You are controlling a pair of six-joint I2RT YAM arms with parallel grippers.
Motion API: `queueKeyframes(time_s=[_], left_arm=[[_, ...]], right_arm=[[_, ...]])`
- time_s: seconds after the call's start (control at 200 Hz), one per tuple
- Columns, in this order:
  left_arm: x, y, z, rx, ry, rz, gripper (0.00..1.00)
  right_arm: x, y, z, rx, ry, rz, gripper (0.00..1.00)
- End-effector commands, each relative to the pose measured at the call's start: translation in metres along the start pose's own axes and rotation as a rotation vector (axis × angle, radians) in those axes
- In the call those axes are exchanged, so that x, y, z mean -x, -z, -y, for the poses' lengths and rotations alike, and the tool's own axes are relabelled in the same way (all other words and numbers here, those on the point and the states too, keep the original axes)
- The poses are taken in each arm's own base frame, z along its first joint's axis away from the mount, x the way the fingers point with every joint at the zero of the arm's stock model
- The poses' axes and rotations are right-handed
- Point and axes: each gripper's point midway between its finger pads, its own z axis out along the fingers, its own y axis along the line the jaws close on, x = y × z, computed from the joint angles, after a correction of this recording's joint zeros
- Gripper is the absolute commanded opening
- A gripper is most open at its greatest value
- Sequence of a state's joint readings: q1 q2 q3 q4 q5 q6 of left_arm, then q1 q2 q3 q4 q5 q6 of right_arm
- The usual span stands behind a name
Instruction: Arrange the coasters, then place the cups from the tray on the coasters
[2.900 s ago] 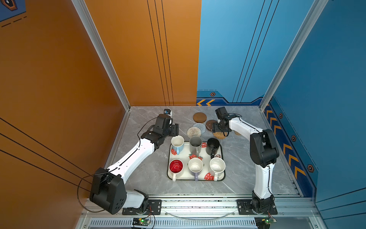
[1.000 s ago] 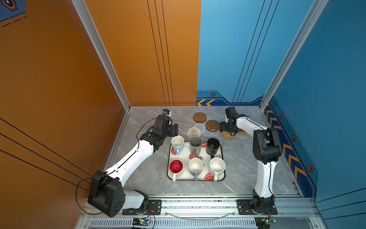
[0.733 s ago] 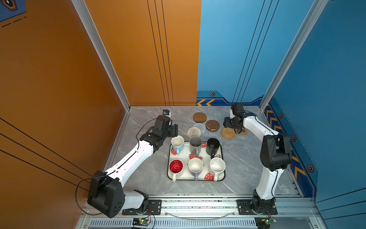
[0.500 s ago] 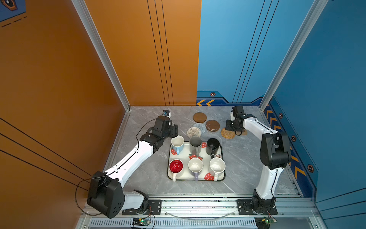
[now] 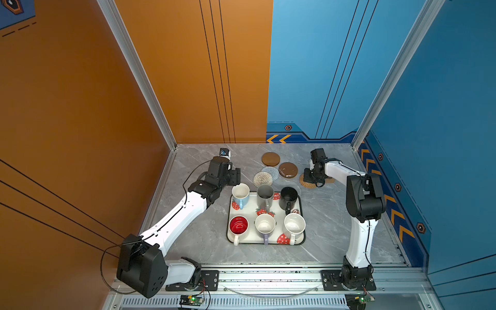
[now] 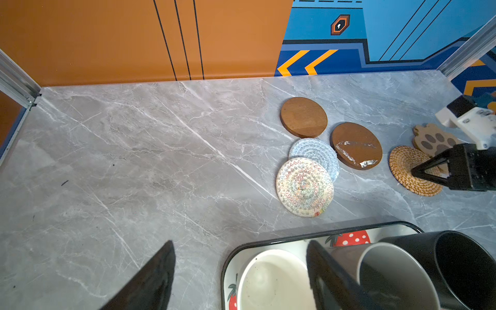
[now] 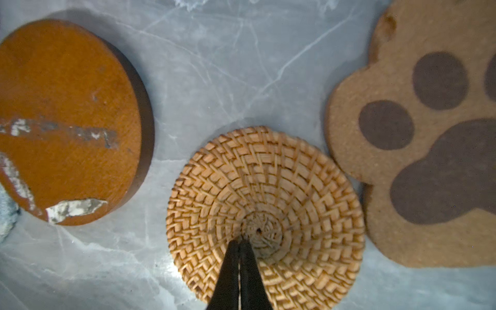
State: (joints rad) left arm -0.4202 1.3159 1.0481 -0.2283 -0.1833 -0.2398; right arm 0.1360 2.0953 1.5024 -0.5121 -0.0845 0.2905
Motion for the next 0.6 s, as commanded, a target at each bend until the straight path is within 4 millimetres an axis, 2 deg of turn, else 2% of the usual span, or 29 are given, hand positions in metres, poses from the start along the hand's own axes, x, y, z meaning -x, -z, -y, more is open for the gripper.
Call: queueKeyframes(time_s=[0.0, 0.18, 0.596], left_arm=[[0.004, 0.005, 0.000, 0.006, -0.014, 0.025, 0.78], [0.003, 0.004, 0.000, 0.006, -0.014, 0.024, 0.78], [0.003, 0.005, 0.000, 0.003, -0.022, 0.023, 0.78]], right_arm=[[-0.008, -0.018, 0.006, -0.012, -0.032, -0.049, 0.00], [-0.004, -0.031, 0.003, 0.004, -0.050, -0.066, 0.00], [0.021, -0.037, -0.009, 0.060, -0.076, -0.044, 0.00]])
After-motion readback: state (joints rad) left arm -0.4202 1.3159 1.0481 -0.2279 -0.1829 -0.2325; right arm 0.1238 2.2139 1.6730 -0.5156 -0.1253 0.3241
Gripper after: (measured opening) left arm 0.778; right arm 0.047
